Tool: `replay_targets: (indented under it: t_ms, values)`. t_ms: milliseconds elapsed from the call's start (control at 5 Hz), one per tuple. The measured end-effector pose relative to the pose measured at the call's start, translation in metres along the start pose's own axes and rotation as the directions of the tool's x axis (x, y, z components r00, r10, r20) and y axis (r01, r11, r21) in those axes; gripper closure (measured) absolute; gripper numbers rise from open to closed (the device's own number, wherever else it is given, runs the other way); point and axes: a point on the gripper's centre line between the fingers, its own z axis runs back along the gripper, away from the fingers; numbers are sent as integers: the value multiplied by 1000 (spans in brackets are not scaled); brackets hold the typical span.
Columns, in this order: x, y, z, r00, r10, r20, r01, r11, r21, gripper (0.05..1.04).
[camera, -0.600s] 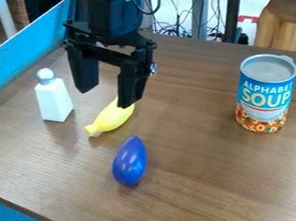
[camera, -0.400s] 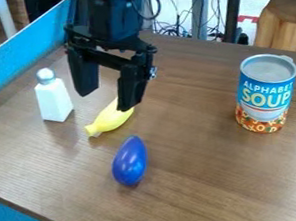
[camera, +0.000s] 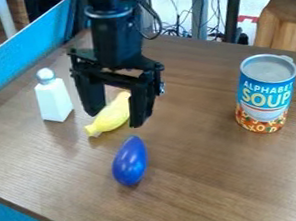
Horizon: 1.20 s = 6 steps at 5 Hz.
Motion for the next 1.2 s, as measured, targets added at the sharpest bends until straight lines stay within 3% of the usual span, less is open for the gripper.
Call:
replay_targets:
  t_ms: [200,600,1000,1200]
  values:
    - [-4,-1,-13,999,34,42,-33,999,-20,79]
    - [-2,-1,-37,997,62,55,-60,998,-24,79]
    - [4,-2,-51,991,135,-1,-135,988,-75,79]
    - [7,-3,-63,986,164,-26,-166,983,-75,79]
